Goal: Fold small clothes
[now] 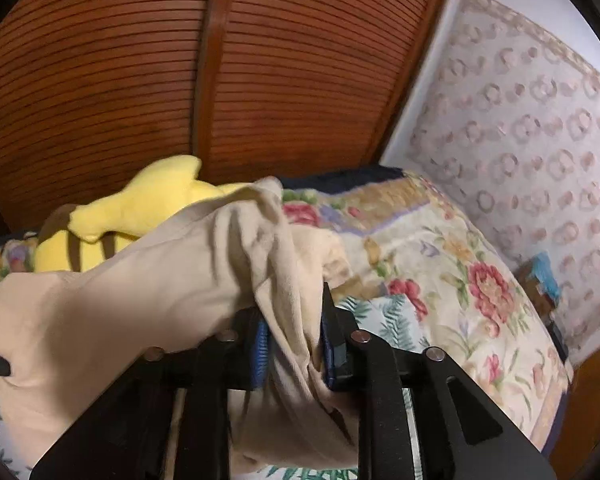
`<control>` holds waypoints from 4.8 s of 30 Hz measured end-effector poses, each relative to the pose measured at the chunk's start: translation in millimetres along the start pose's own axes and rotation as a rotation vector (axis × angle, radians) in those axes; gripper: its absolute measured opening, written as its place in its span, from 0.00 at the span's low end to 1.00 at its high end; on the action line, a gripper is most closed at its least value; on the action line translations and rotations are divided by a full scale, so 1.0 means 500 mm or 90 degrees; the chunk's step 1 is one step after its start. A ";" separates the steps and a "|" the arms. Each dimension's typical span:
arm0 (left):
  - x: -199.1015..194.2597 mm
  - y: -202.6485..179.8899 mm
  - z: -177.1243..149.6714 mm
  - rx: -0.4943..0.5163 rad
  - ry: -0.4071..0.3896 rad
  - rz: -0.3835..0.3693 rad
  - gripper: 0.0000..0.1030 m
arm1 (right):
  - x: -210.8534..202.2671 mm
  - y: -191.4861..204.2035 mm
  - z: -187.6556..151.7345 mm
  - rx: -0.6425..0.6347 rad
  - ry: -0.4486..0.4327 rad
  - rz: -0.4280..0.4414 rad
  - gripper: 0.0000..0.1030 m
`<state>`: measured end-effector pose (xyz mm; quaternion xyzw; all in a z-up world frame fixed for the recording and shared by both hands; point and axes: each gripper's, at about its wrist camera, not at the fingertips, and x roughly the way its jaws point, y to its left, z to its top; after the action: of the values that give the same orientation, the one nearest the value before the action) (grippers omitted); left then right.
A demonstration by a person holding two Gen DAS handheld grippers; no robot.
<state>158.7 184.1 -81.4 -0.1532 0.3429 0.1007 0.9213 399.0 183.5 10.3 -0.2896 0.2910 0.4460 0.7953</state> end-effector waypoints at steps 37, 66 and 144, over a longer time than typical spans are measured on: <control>-0.185 -0.235 -0.029 0.181 -0.074 -0.087 0.19 | -0.530 0.024 -0.372 0.335 -0.079 -0.134 0.64; -0.360 -0.413 -0.051 0.239 -0.140 -0.148 0.26 | -0.910 0.136 -0.534 0.439 -0.181 -0.348 0.88; -0.364 -0.381 -0.018 0.227 -0.150 -0.133 0.28 | -0.940 0.140 -0.544 0.446 -0.185 -0.355 0.88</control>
<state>73.1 -11.5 73.5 -0.0098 0.2279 -0.0406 0.9728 78.4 -236.3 154.6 -0.0054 0.2209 0.1262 0.9671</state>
